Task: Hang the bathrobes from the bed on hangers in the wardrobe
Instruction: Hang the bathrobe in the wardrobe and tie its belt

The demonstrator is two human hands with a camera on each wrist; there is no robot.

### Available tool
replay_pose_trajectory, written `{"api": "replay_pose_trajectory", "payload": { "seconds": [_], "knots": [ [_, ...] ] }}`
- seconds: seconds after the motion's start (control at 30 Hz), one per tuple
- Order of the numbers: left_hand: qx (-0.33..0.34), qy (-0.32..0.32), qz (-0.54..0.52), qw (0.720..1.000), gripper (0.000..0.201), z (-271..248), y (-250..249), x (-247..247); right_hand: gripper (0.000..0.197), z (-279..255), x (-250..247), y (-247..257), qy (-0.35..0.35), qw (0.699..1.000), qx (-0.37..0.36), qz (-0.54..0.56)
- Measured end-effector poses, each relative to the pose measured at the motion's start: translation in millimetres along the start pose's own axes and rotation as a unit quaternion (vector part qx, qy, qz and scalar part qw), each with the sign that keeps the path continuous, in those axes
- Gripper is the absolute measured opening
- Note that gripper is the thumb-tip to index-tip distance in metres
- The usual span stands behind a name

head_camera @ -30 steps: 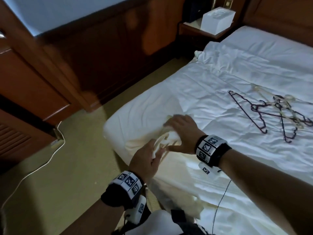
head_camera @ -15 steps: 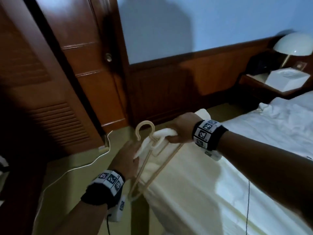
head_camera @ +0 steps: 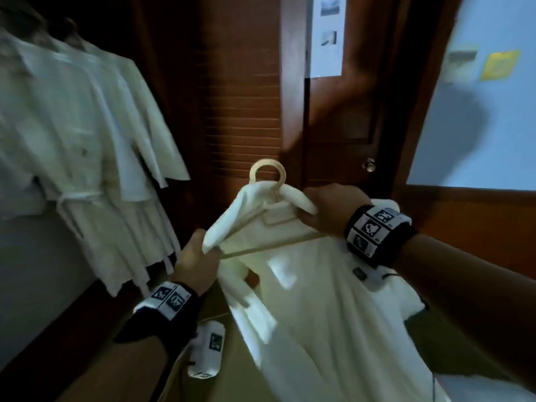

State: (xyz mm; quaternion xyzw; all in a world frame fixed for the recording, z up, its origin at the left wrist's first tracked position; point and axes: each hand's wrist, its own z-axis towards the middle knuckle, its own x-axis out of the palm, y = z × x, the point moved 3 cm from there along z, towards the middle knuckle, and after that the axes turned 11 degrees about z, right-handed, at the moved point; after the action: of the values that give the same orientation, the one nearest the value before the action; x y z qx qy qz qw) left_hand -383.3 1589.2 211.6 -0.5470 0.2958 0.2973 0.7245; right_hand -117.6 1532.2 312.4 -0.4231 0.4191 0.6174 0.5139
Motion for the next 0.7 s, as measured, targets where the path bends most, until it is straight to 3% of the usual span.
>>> {"api": "replay_pose_trajectory", "payload": {
  "seconds": [0.1, 0.3, 0.37, 0.47, 0.53, 0.6, 0.63, 0.7],
  "knots": [
    [0.007, -0.094, -0.069, 0.993, 0.02, 30, -3, -36, 0.033, 50, 23, 40, -0.018, 0.997, -0.047, 0.058],
    [0.012, -0.192, 0.082, 0.978, 0.013, 90, 22, -88, 0.037, 164, 66, 88, -0.028, 0.974, -0.084, 0.207],
    [0.038, -0.176, 0.1, 0.979, 0.019, 111, 28, -101, 0.032, 204, 77, 101, -0.007, 0.957, -0.101, 0.273],
    [0.107, -0.109, 0.127, 0.98, 0.018, 140, 33, -127, 0.021, 266, 77, 121, 0.021, 0.918, -0.125, 0.375],
    [0.136, -0.187, 0.2, 0.952, 0.017, 158, 40, -165, 0.02, 309, 67, 140, 0.039, 0.895, -0.172, 0.411],
    [0.111, -0.297, 0.297, 0.901, 0.029, 176, 51, -210, 0.035, 351, 53, 161, 0.052, 0.861, -0.233, 0.449],
    [0.073, -0.312, 0.337, 0.885, 0.029, 183, 58, -230, 0.042, 370, 45, 173, 0.07, 0.837, -0.265, 0.473],
    [0.008, -0.256, 0.368, 0.894, 0.036, 198, 78, -259, 0.045, 402, 33, 197, 0.136, 0.776, -0.308, 0.534]
  ]
}}
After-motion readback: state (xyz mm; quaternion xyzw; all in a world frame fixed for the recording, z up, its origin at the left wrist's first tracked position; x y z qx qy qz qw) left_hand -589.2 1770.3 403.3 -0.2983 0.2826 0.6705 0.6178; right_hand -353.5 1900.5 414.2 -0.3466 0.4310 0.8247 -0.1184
